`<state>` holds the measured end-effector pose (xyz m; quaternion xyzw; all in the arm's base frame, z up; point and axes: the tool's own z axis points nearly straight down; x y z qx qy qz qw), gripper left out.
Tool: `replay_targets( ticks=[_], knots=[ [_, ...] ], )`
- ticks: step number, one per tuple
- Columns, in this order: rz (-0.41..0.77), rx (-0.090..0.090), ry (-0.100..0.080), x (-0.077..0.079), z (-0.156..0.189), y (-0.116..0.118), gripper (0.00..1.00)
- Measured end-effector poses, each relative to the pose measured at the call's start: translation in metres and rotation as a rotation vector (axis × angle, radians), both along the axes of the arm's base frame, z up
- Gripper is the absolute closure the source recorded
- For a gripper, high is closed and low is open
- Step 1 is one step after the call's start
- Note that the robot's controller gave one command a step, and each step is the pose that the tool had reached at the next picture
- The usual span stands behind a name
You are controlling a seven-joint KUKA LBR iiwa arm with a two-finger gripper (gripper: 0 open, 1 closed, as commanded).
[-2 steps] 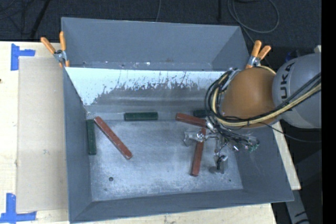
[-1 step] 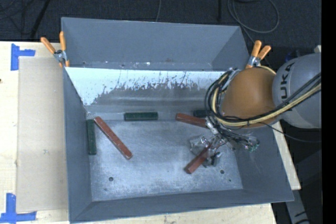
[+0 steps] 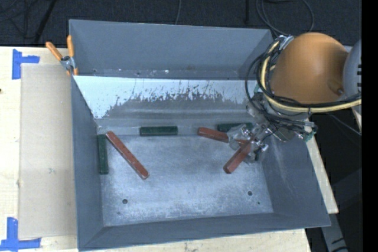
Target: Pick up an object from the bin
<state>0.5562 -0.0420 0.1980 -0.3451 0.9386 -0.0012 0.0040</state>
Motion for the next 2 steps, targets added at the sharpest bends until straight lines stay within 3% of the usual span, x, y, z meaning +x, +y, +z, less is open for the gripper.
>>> replay_targets(
  ticks=[1,2],
  knots=[
    [0.369,-0.002,0.002,0.014,0.115,-0.031,1.00],
    [0.563,-0.004,0.003,-0.001,0.194,-0.077,1.00]
  ],
)
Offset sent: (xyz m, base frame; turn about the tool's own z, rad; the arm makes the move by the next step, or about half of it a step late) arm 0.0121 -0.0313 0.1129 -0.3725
